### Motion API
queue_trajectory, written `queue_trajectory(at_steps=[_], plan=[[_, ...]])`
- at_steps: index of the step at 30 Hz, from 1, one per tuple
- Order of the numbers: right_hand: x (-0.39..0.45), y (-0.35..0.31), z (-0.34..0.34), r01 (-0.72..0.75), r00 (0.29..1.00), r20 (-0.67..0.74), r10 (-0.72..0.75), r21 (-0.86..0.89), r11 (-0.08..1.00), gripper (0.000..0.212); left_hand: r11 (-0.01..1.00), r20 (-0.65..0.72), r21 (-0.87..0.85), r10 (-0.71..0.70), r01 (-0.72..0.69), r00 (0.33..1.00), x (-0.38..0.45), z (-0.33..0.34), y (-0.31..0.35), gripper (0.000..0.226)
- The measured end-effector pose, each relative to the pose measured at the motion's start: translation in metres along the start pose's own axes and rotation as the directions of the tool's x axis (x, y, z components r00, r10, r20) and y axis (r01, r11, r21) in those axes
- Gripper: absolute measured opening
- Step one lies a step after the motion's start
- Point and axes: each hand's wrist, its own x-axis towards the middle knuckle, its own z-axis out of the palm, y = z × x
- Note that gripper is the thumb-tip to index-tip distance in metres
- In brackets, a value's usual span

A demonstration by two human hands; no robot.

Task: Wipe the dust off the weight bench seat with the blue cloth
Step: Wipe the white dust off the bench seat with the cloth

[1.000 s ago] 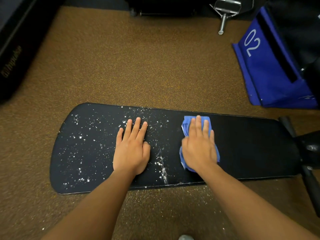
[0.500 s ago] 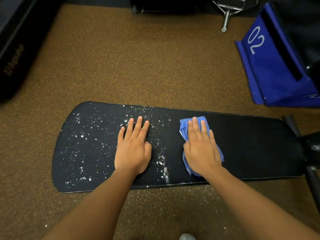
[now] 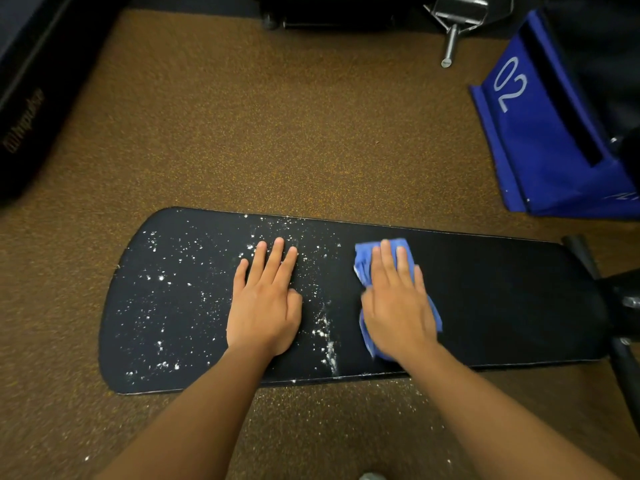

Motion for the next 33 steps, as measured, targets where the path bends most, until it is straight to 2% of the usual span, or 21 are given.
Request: queue_trajectory(at_steps=[3,6,9,11,14,16,18,21,23,25,30,33], plan=[[0.037,-0.031,-0.007,-0.055,0.997,0.051,0.055,0.008,0.998,0.063,1.000,0.000,-0.001,0.001,-0.001,1.000,0.000,0.000,0.001,0.065],[0.020,-0.054,-0.002,0.073,0.997,0.026,-0.072,-0.001,0.997,0.066,1.000,-0.001,-0.001,0.008,-0.008,1.000,0.001,0.000,0.001,0.066],[-0.022,-0.043,0.004,0.215,0.976,0.014,-0.216,0.035,0.976,0.064,1.000,-0.009,-0.012,0.010,-0.010,1.000,0.001,-0.001,0.000,0.066],[-0.033,-0.022,0.003,0.175,0.983,0.055,-0.178,0.058,0.983,0.063,1.000,-0.012,-0.014,0.009,-0.010,1.000,0.000,-0.002,0.000,0.065],[-0.006,-0.009,-0.005,0.031,0.999,0.029,-0.031,0.029,0.999,0.062,1.000,-0.004,-0.014,0.006,-0.006,1.000,-0.001,-0.002,0.001,0.065],[0.031,-0.020,-0.008,-0.058,0.997,0.052,0.057,0.030,0.998,0.063,1.000,-0.001,-0.012,0.008,-0.008,1.000,0.000,-0.001,0.001,0.065],[0.054,-0.043,-0.013,-0.081,0.996,0.052,0.079,0.053,0.995,0.064,1.000,-0.001,-0.002,0.006,-0.006,1.000,0.000,0.000,0.001,0.065],[0.043,-0.065,-0.008,0.045,0.998,0.036,-0.046,0.034,0.998,0.065,1.000,-0.002,0.004,0.010,-0.010,1.000,0.001,0.001,0.000,0.066],[0.015,-0.060,-0.002,0.179,0.983,0.028,-0.180,0.015,0.984,0.064,1.000,-0.008,0.002,0.011,-0.011,1.000,0.001,0.000,-0.001,0.066],[-0.004,-0.043,-0.001,0.218,0.975,0.043,-0.220,0.056,0.974,0.068,1.000,-0.016,-0.002,0.012,-0.012,1.000,0.001,0.000,0.000,0.065],[0.020,-0.025,-0.004,-0.055,0.997,0.062,0.053,0.021,0.998,0.062,1.000,-0.014,-0.009,-0.002,0.002,1.000,-0.001,0.000,0.001,0.065],[0.043,-0.050,-0.006,-0.099,0.995,0.035,0.097,0.059,0.993,0.064,1.000,-0.029,-0.005,-0.018,0.018,0.999,0.000,0.003,0.001,0.065]])
